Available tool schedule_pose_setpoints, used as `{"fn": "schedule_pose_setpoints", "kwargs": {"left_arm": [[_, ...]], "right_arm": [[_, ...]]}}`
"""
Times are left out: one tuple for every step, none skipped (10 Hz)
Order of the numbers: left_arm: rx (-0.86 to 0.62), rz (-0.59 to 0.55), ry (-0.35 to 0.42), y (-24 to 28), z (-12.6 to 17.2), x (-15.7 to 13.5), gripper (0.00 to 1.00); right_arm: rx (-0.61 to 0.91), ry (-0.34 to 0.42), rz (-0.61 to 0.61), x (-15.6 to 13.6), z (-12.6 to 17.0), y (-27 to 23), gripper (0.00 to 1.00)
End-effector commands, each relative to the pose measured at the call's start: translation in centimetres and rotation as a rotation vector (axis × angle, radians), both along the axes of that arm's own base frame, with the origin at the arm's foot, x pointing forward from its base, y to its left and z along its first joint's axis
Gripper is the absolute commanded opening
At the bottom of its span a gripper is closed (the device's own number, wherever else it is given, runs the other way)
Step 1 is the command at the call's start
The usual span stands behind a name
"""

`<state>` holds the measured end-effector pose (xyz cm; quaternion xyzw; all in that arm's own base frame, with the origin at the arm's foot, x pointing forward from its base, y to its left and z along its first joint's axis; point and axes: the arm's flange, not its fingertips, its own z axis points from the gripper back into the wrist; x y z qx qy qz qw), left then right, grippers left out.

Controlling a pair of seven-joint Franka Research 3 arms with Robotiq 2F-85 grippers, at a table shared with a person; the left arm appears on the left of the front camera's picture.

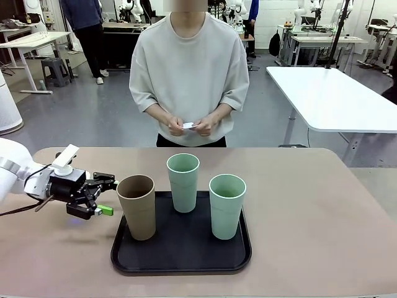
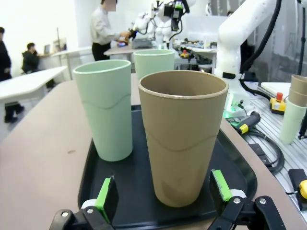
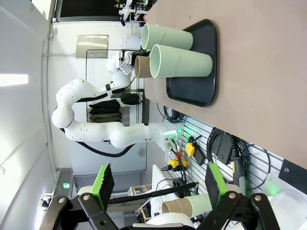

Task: Place coasters on the table and set cups on them.
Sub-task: Pick up one Reusable plastic cup and place it on a coaster set by the human.

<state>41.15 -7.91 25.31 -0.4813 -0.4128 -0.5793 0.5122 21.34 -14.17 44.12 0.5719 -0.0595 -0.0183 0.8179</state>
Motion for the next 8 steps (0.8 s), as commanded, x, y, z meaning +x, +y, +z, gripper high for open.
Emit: {"fn": "schedule_pose_setpoints", "kwargs": {"left_arm": [[-0.003, 0.01, -0.039, -1.2, -0.4, 0.0, 1.0], [0.002, 0.003, -0.031, -1.6, -0.5, -0.1, 1.0], [0.004, -0.009, -0.021, -2.0, -0.7, -0.2, 1.0], [0.009, -0.023, -0.013, -2.5, -0.9, -0.4, 1.0], [0.009, -0.031, -0.01, -2.7, -0.9, -0.5, 1.0], [0.008, -0.037, -0.008, -2.9, -0.8, -0.6, 1.0], [0.006, -0.04, -0.008, -2.8, -0.9, -0.5, 1.0], [0.001, -0.048, -0.009, -2.9, -1.1, -0.5, 1.0]], "right_arm": [[0.007, -0.002, -0.002, -0.1, 0.0, -0.1, 1.0], [0.007, -0.002, -0.002, -0.1, 0.0, -0.1, 1.0], [0.007, -0.002, -0.002, -0.1, 0.0, -0.1, 1.0], [0.007, -0.002, -0.002, -0.1, 0.0, -0.1, 1.0], [0.007, -0.002, -0.002, -0.1, 0.0, -0.1, 1.0], [0.007, -0.002, -0.002, -0.1, 0.0, -0.1, 1.0], [0.007, -0.002, -0.002, -0.1, 0.0, -0.1, 1.0], [0.007, -0.002, -0.002, -0.1, 0.0, -0.1, 1.0]]}}
